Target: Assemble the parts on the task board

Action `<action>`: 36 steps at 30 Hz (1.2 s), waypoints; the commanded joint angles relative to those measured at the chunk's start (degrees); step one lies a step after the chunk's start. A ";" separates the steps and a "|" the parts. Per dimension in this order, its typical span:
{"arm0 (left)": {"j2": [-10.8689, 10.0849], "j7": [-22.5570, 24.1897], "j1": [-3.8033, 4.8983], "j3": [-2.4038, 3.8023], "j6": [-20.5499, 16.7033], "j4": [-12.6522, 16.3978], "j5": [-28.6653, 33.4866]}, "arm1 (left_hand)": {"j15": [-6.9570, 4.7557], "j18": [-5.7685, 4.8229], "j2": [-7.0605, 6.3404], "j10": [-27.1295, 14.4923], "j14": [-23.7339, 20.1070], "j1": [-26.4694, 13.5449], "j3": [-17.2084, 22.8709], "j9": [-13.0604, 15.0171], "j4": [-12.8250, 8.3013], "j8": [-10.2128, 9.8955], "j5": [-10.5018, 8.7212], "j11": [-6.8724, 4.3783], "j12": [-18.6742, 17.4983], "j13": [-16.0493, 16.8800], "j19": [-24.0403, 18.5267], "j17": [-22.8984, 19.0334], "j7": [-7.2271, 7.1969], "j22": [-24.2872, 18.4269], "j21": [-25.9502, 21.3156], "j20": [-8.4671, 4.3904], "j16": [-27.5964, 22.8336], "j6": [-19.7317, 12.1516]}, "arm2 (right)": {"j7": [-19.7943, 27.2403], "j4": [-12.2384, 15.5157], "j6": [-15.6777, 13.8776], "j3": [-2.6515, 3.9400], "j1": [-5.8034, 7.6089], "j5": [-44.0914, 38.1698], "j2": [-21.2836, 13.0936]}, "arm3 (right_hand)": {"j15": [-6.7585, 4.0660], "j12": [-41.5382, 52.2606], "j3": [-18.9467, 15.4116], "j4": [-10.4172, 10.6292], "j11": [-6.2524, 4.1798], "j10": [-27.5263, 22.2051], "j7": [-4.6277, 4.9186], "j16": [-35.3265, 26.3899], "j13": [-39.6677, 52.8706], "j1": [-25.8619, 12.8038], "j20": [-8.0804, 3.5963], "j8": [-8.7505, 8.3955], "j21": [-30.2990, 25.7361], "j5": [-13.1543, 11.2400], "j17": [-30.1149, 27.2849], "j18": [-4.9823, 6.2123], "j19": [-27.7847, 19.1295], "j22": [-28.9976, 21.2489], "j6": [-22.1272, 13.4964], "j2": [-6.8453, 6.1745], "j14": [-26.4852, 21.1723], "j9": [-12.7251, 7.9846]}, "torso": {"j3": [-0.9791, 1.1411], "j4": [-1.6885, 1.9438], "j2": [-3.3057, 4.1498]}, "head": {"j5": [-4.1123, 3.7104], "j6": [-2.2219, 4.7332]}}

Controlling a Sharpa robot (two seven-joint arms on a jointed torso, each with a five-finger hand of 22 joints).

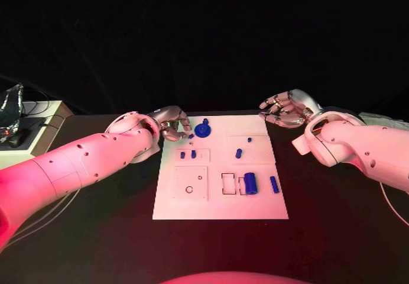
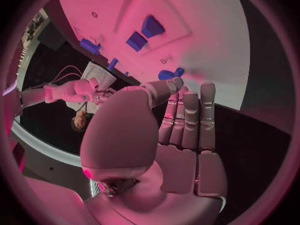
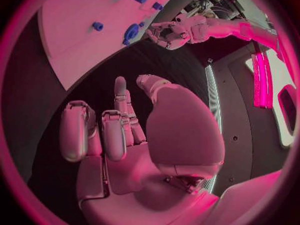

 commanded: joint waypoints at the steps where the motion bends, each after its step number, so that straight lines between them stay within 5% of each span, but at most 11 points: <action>1: 0.25 3.68 -0.15 -0.09 -1.28 -0.60 -4.87 | 0.17 0.85 -0.17 0.63 -0.21 -0.85 -1.24 -0.08 0.68 -0.49 0.15 0.02 -0.19 -0.16 -0.62 -0.03 0.12 -0.01 0.05 0.13 0.13 0.49 | 0.58 0.14 0.51 0.03 -0.01 -0.90 -0.06 | 0.30 -0.27 0.19 0.10 0.09 0.32 -0.03 0.29 -0.04 -0.63 0.02 -0.24 0.03 0.03 3.39 -0.19 0.60 5.95 0.38 0.06 3.41 0.05 | -0.04 0.04 0.03 | -0.12 0.01; 7: 0.91 2.83 -0.44 -0.28 -2.08 -1.65 -4.82 | -0.30 0.94 -1.28 3.02 2.80 -4.87 -7.92 0.19 4.12 -0.89 0.14 -1.05 1.93 0.64 -0.17 3.13 0.11 -2.07 -2.72 0.24 2.69 0.59 | 0.59 0.20 0.50 0.03 -0.01 -0.91 -0.05 | 0.30 -0.27 0.19 0.10 0.09 0.32 -0.03 0.29 -0.04 -0.63 0.02 -0.24 0.03 0.03 3.39 -0.19 0.60 5.95 0.38 0.06 3.41 0.05 | -0.02 0.04 0.04 | -0.03 -0.11; 12: 1.74 0.75 -0.81 -0.41 -2.66 -2.46 -4.22 | -1.40 0.10 -0.88 5.52 8.16 -5.27 -11.50 0.76 6.95 -0.58 0.17 -2.41 5.96 2.88 5.16 10.21 -0.66 0.17 -1.38 -0.70 6.25 2.49 | 0.59 0.22 0.50 0.03 -0.01 -0.92 0.02 | 0.30 -0.27 0.19 0.10 0.09 0.32 -0.03 0.29 -0.04 -0.63 0.02 -0.24 0.03 0.03 3.39 -0.19 0.60 5.95 0.38 0.06 3.41 0.05 | 0.01 -0.07 0.02 | -0.01 -0.12; 21: 2.49 -5.41 -1.01 -0.45 -3.00 -3.22 -3.98 | -1.75 -0.32 -1.58 4.68 10.09 -6.50 -14.97 0.98 10.91 -1.47 0.15 -2.67 9.85 5.49 7.78 12.66 -0.67 1.09 -0.86 -1.25 7.66 2.56 | 0.57 0.31 0.46 0.03 -0.01 -0.94 -0.06 | 0.30 -0.27 0.19 0.10 0.09 0.32 -0.03 0.29 -0.04 -0.63 0.02 -0.24 0.03 0.03 3.39 -0.19 0.60 5.95 0.38 0.06 3.41 0.05 | 0.06 -0.01 -0.01 | -0.14 -0.07; 36: 3.54 -8.54 -1.01 -0.46 -2.65 -3.67 -3.78 | -2.15 -0.58 -1.27 4.51 11.31 -5.37 -16.23 1.50 12.84 -1.27 0.15 -3.12 12.19 6.98 9.37 14.18 -1.11 2.07 -0.21 -1.59 8.27 3.73 | 0.59 0.34 0.44 0.03 -0.01 -0.98 -0.04 | 0.30 -0.27 0.19 0.10 0.09 0.32 -0.03 0.29 -0.04 -0.63 0.02 -0.24 0.03 0.03 3.39 -0.19 0.60 5.95 0.38 0.06 3.41 0.05 | 0.02 -0.03 0.02 | -0.32 -0.28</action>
